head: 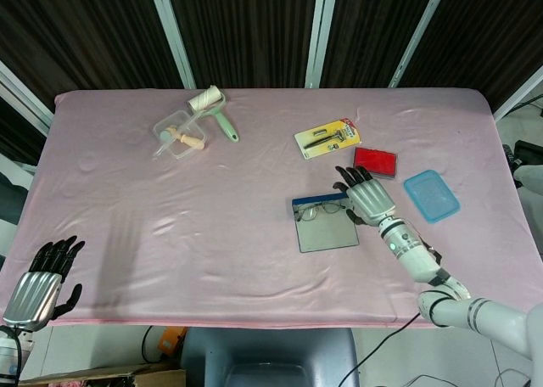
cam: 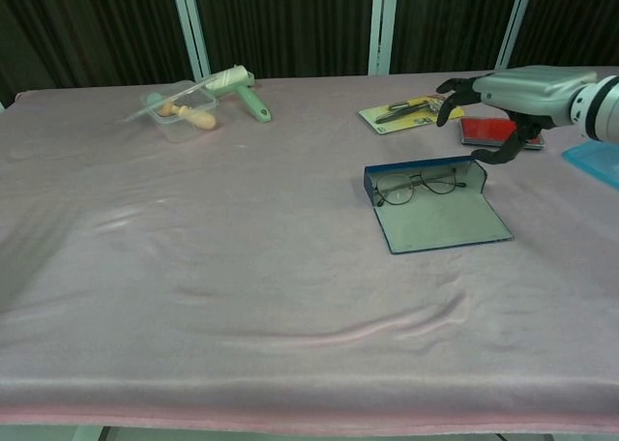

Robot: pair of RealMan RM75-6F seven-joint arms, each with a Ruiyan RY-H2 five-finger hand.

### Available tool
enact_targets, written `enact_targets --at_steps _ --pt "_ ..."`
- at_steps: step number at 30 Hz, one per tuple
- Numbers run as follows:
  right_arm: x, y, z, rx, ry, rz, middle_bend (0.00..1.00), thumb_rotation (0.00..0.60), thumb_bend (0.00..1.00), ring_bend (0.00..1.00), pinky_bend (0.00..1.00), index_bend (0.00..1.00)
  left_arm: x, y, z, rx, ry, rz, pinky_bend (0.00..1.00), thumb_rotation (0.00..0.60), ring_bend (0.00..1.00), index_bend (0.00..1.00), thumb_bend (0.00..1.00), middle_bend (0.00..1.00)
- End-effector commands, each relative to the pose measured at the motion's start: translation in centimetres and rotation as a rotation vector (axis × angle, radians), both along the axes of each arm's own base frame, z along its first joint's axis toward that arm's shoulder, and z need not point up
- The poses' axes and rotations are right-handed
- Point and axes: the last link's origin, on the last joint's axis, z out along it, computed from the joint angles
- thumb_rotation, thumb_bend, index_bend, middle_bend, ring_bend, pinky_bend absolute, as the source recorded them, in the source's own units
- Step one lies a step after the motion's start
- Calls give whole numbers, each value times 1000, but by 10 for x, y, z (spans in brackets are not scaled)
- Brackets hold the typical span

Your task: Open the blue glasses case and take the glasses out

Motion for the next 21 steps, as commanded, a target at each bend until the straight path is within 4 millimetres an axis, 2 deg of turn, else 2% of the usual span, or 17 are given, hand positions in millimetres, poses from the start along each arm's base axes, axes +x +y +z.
enact_targets --at_steps 1,6,10,21 --pt "16 -16 -18 -6 -7 -3 104 600 519 83 2 401 0 0 0 0 1 1 46 600 0 0 436 0" --pt "29 -28 -46 -8 25 -3 108 600 519 87 15 455 -1 0 1 4 1 2 46 600 0 0 436 0" --pt "33 -34 -60 -2 48 -12 122 600 519 99 23 480 -1 1 1 6 1 6 46 600 0 0 436 0" --pt "32 -38 -64 -11 40 -27 158 600 518 135 31 525 -2 2 1 2 2 7 46 600 0 0 437 0"
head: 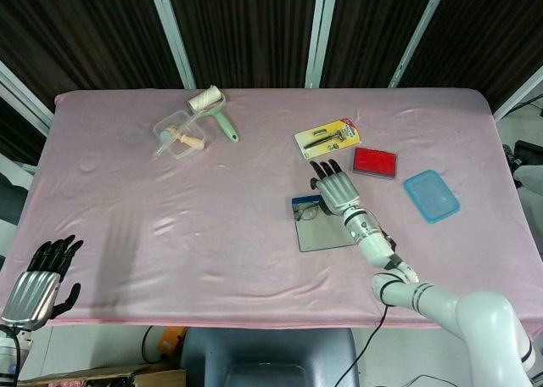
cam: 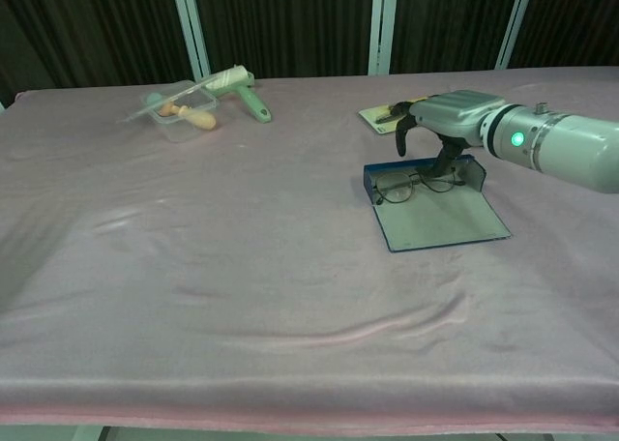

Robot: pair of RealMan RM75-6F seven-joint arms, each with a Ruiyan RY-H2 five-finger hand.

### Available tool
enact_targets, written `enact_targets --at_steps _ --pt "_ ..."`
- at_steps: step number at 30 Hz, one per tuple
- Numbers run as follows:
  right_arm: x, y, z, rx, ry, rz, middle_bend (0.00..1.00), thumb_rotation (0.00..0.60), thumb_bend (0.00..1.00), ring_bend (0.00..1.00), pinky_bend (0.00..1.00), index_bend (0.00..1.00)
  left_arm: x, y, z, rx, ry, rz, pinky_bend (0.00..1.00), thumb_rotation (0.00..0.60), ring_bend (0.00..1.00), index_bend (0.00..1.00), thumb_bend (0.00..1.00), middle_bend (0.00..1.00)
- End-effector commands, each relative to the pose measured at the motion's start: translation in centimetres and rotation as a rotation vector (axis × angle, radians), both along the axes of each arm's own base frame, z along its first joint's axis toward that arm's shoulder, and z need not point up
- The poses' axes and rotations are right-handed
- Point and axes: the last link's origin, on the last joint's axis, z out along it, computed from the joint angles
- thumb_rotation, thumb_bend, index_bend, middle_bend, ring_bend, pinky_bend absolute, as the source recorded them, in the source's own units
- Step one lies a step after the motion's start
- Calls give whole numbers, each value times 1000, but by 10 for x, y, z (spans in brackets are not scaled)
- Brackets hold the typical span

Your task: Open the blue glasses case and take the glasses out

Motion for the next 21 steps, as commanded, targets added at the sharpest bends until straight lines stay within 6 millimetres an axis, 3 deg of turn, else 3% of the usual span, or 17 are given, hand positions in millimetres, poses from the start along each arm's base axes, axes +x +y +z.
enact_targets --at_steps 1,21 --pt "0 -1 0 -1 -8 -7 165 600 518 140 33 532 0 0 0 -1 1 1 46 600 0 0 438 0" --pt "-2 -3 -3 6 -31 -34 226 600 519 203 56 609 0 0 1 -1 -3 0 46 600 0 0 435 0"
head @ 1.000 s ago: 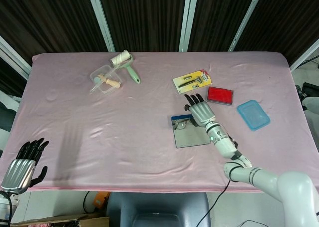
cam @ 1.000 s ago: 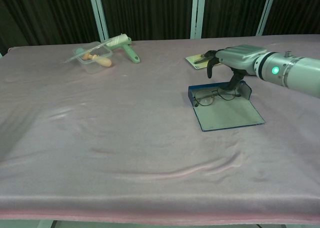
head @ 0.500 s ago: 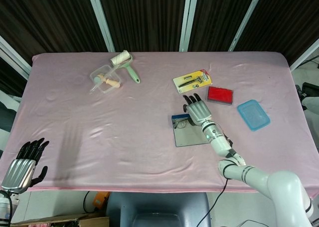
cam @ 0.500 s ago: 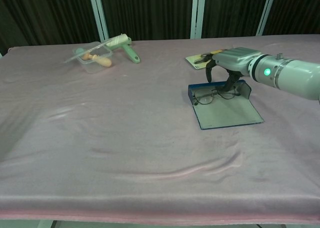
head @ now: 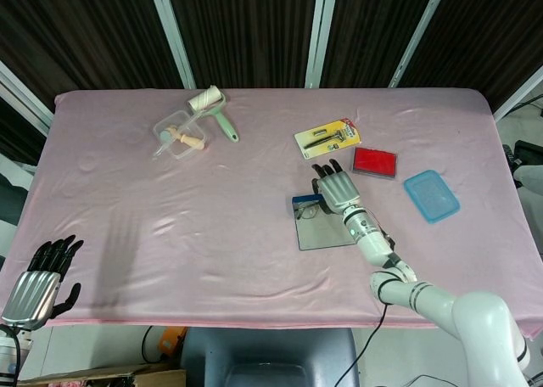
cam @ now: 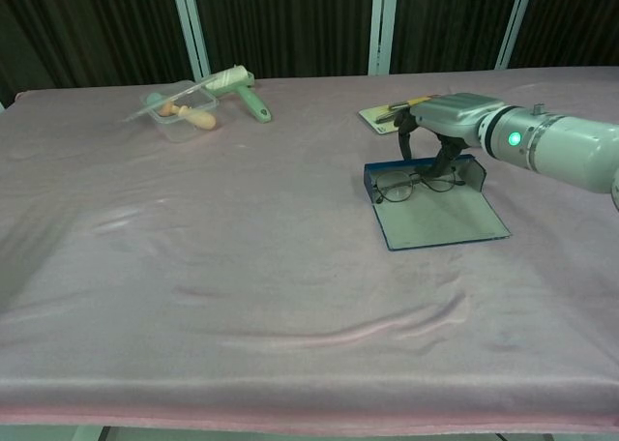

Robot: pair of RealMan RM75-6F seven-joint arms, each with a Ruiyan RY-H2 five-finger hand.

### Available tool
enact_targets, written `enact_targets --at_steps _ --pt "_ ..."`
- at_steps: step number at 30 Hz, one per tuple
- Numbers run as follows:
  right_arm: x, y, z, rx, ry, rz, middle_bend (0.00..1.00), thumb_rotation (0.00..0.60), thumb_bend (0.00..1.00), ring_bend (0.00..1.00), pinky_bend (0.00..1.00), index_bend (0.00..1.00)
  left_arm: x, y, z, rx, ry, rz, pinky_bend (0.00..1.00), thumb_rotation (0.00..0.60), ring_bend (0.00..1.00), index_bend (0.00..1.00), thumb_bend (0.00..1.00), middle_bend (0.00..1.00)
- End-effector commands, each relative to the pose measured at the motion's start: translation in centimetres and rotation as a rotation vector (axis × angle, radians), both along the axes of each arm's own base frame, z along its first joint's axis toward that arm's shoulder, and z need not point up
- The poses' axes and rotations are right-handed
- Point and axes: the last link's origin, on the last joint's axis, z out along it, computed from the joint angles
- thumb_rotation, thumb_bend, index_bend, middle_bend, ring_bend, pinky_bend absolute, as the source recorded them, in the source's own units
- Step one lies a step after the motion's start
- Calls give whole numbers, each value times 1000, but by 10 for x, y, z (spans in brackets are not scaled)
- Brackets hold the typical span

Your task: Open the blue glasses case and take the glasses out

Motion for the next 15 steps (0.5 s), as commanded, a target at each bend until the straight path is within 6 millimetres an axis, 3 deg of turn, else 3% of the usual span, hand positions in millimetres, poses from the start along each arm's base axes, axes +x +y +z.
enact_targets --at_steps 1,15 --pt "0 0 0 1 -3 -3 230 600 519 208 58 616 0 0 0 0 0 0 46 600 0 0 435 0" --pt "-3 4 11 -45 -99 4 270 600 519 250 106 667 0 -1 0 -2 -5 -4 46 600 0 0 437 0"
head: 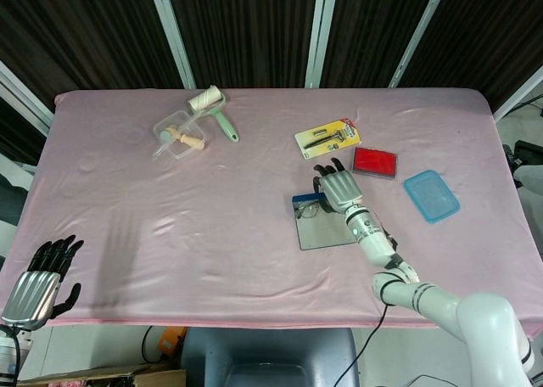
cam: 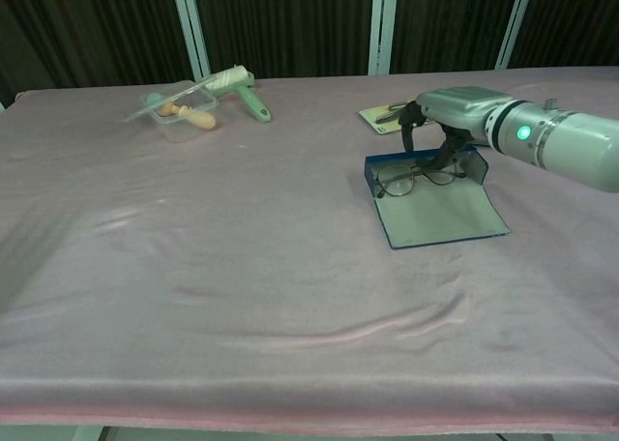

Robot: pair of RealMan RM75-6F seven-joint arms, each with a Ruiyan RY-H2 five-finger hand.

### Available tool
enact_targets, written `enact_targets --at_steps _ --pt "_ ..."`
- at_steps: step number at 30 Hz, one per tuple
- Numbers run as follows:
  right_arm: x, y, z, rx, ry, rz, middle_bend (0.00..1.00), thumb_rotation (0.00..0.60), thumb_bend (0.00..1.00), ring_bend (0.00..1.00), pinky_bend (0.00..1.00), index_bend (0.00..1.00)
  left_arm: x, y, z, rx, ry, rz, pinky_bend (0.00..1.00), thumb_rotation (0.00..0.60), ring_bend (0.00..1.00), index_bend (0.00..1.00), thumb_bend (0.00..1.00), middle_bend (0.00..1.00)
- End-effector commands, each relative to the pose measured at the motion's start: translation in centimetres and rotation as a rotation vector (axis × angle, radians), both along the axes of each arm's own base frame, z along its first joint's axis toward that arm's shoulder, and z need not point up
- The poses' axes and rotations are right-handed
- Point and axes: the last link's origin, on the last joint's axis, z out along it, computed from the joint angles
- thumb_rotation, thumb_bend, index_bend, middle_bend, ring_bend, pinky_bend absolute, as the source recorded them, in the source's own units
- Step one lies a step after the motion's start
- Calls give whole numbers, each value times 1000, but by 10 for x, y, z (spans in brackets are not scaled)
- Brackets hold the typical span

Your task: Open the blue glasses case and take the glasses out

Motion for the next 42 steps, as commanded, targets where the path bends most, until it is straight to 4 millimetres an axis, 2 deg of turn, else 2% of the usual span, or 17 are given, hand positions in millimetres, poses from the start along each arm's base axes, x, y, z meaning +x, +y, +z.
enact_targets --at_steps 1,12,17,29,36,42 --pt "-3 4 4 -31 -29 17 270 600 519 250 113 667 0 0 0 -2 0 -1 47 600 0 0 437 0" --pt "-9 16 9 -181 -26 171 270 600 519 255 150 668 1 0 -1 -12 -3 -1 46 600 0 0 435 0" --pt "-14 28 2 -223 10 239 270 600 519 256 164 665 1 -1 -1 -17 -5 -2 46 600 0 0 436 0" --pt "-17 40 -5 -280 -10 288 270 600 519 258 178 663 1 -2 -2 -27 -10 -5 46 600 0 0 436 0" --pt "-20 34 -6 -285 5 262 270 600 519 260 180 663 1 -4 -2 -26 -11 -8 46 600 0 0 436 0" --pt "-22 17 8 -357 73 228 270 600 519 260 180 658 2 -2 -3 -30 -7 -9 46 600 0 0 435 0"
